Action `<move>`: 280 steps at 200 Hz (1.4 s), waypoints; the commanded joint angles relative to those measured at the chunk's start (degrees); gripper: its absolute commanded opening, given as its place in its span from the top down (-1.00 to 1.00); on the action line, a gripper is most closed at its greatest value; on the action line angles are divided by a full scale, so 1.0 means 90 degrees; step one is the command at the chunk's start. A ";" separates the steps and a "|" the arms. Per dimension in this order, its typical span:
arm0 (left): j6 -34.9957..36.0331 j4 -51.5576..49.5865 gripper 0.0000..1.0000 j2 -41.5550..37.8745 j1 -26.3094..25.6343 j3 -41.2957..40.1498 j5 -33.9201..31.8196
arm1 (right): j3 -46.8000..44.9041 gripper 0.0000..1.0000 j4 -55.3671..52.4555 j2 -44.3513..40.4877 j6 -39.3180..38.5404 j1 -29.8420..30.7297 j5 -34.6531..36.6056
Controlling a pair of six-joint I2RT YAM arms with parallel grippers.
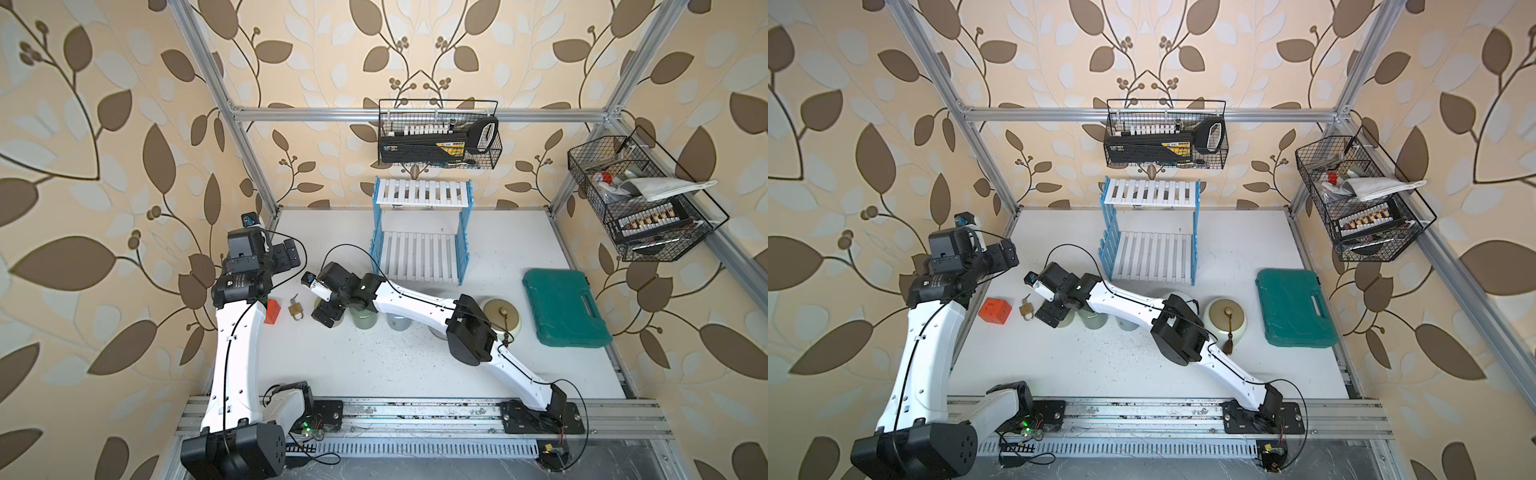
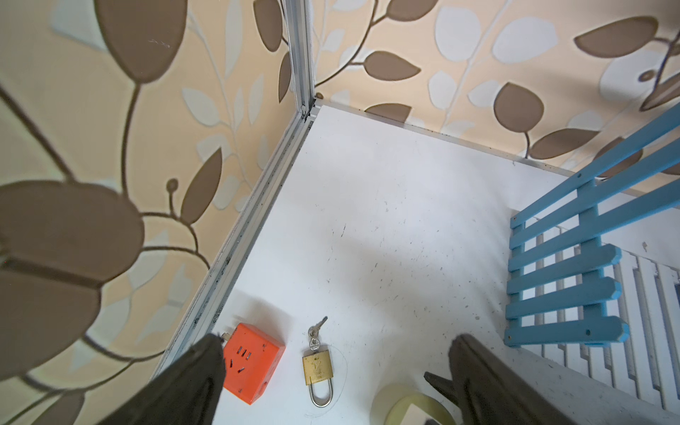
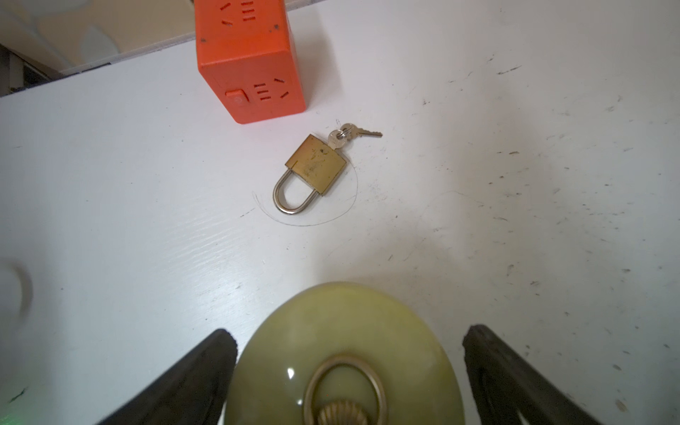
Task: Remove the tea canisters from the shelf
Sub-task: Place the tea canister at the center of the board, then reset both arms
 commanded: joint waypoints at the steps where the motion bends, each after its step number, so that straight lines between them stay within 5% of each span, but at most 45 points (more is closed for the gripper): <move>1: 0.0081 0.0177 -0.97 -0.0083 -0.0013 0.0077 0.0219 | -0.0292 -0.98 0.0136 -0.0685 0.0035 0.0044 0.0167; 95: 0.0140 0.0898 -0.97 0.0206 -0.0413 -0.0237 0.0251 | -0.2529 -0.98 0.0696 -0.2867 0.0065 -0.0139 0.0965; 186: 0.0063 0.2338 -0.97 0.1499 -0.0429 -0.0773 -0.0045 | -0.5077 -0.98 0.1113 -0.5015 0.0340 -0.0808 0.1592; 280: -0.0032 0.4720 -0.97 0.2578 -0.0427 -0.2196 0.0798 | -0.7252 -0.98 0.1260 -0.7257 0.0375 -0.2272 0.1677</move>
